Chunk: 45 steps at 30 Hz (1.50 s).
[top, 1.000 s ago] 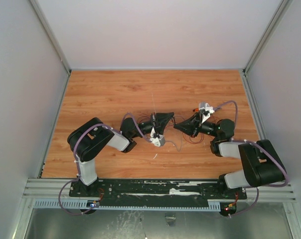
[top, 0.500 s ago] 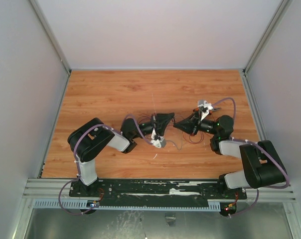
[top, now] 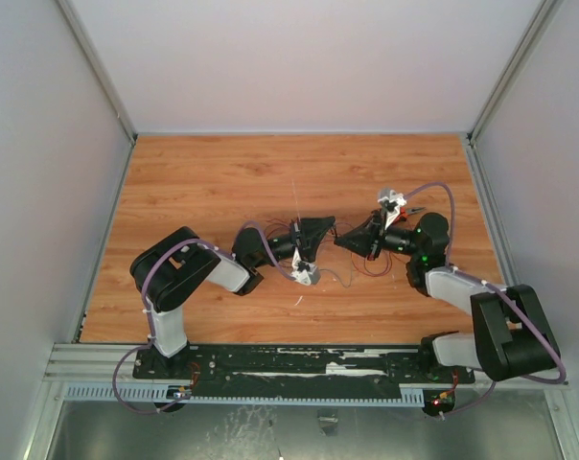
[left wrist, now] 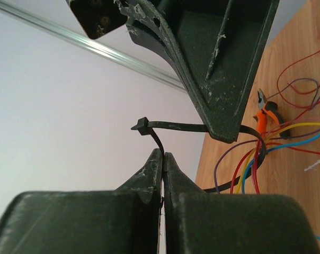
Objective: Zip-tie the wires
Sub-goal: Tie the cable at the center of the board.
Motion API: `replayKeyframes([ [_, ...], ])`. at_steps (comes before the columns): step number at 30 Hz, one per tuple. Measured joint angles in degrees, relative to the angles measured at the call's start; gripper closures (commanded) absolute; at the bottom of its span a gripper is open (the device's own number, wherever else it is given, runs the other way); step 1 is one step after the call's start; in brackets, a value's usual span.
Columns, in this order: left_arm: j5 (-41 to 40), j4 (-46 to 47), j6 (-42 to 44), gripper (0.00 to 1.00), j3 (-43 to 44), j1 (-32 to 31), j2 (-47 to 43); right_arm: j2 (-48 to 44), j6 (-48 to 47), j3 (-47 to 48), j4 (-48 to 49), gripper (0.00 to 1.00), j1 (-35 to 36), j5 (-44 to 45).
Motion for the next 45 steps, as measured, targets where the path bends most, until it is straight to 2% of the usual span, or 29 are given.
replayKeyframes([
  [17,0.02,-1.66,2.91,1.00,-0.02,-0.02,0.00,-5.09,-5.22,0.17,-13.31,1.00,-0.02,0.81],
  [45,-3.34,-8.74,12.24,1.00,-0.46,-0.81,-2.75,-8.31,-5.75,2.43,-23.34,1.00,-0.02,1.75],
])
